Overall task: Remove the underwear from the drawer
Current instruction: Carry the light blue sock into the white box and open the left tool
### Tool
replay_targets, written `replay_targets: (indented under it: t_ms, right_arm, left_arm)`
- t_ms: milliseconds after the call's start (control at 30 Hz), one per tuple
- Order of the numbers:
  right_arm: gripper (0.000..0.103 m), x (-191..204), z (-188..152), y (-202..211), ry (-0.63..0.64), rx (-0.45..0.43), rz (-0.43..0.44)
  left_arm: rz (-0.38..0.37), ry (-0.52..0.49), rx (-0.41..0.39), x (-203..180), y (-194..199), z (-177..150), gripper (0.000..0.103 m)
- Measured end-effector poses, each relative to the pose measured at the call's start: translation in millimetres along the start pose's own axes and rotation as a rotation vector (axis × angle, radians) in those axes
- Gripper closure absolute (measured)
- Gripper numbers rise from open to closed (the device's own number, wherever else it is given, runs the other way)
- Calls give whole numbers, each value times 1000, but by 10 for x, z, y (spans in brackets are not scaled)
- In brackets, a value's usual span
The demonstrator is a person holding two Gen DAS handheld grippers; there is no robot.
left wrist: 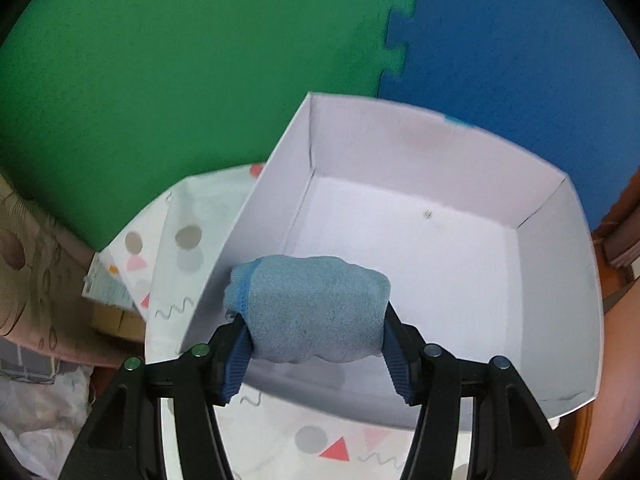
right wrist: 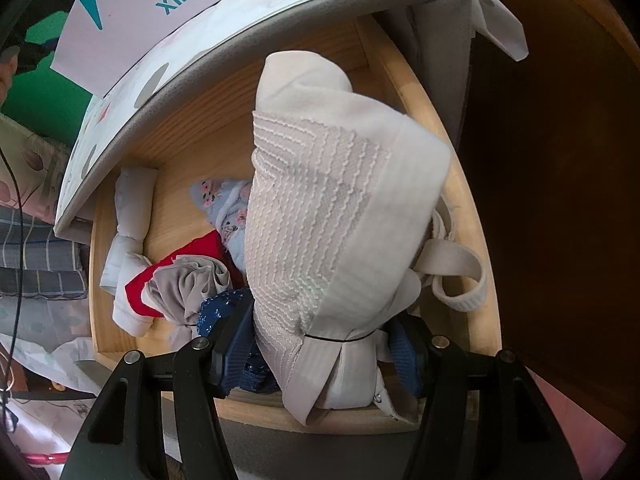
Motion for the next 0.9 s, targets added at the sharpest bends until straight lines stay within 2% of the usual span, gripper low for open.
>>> replay_targets:
  t_ms: [467, 633, 733, 900]
  right_arm:
    - [45, -27, -1, 9, -9, 3, 11]
    - [45, -31, 1, 14, -8, 3, 8]
    - [45, -25, 0, 14, -10, 2, 8]
    - [45, -19, -3, 9, -9, 2, 8]
  left_arm:
    - [66, -84, 7, -63, 138, -369, 44]
    - [37, -49, 25, 20, 203, -503, 44]
    - [54, -45, 36, 64, 209, -568, 44]
    - [39, -22, 48, 166, 250, -678, 44]
Point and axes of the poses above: each gripper's, at about its wrist camera, not at the fingertips, and y roughly against the way its jaws point, x to its left, z to its top, the point moved 1 cm from there along -y, roughly the way its jaws point, and after that the axes turned 5 degrees about z, right-handed, at the moved point
